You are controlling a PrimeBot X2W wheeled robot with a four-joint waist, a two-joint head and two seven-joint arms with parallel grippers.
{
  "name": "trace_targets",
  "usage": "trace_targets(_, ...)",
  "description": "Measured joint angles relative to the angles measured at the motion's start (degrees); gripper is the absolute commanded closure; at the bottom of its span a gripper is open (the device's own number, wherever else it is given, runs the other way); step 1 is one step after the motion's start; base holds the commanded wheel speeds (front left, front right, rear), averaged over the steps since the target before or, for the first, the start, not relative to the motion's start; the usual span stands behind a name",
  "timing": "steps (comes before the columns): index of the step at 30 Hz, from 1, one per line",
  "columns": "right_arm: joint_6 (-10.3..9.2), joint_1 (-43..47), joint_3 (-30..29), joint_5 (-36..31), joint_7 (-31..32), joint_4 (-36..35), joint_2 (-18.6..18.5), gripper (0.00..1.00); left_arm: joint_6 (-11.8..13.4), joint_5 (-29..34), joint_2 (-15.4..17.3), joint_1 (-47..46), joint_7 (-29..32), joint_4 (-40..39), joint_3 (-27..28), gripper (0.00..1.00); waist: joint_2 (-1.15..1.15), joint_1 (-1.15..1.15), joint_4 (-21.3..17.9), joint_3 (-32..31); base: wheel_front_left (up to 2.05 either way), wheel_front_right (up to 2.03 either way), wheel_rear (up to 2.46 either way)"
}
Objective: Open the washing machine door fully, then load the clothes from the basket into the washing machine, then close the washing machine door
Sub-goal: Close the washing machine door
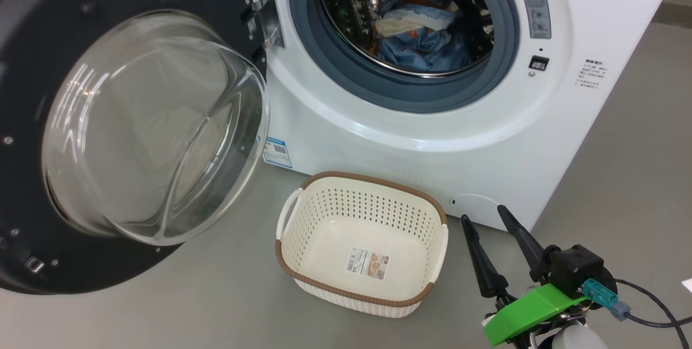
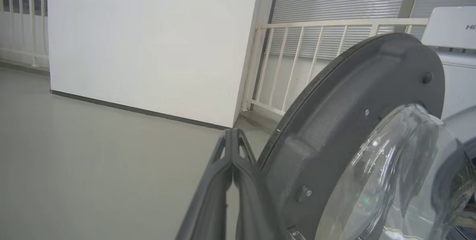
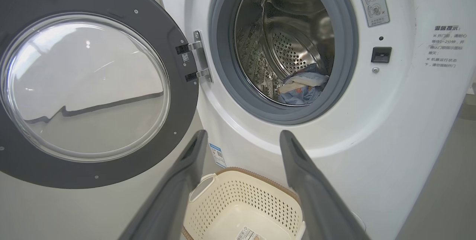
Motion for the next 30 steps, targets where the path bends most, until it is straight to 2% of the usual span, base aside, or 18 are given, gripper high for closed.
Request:
trace_targets(8,0.0,-0.1,-0.1,0.0,0.0,0.1,0.0,0.0,-2.6,-12.1,6.3,-10.6,1.2,11.7,3.3,1.0,0.0,0.0,-0.4,1.7,0.0,0.0,0.0)
trace_targets(11,0.0,-0.1,-0.2,0.0,0.0,0.1,0.0,0.0,-3.1,-17.1,9.6,-13.5,4.1,15.4,3.2,1.0,0.0,0.0,-0.8,2.2,0.0,0.0,0.0)
trace_targets(20,0.0,-0.2,-0.4,-0.5,0.0,0.0,-0.1,0.0,-3.1,-32.4,16.5,-21.5,14.0,24.2,3.7,1.0,0.0,0.0,-1.8,3.6,0.0,0.0,0.0)
trace_targets(24,0.0,-0.3,-0.5,-0.9,0.0,0.0,-0.1,0.0,-3.1,-38.3,18.3,-24.8,20.4,29.1,4.8,1.0,0.0,0.0,-2.2,4.2,0.0,0.0,0.0)
trace_targets(30,0.0,-0.9,-0.7,-1.0,0.0,0.0,-0.1,0.0,-3.1,-46.4,18.7,-28.2,31.3,34.5,5.9,1.0,0.0,0.0,-2.5,5.0,0.0,0.0,0.0)
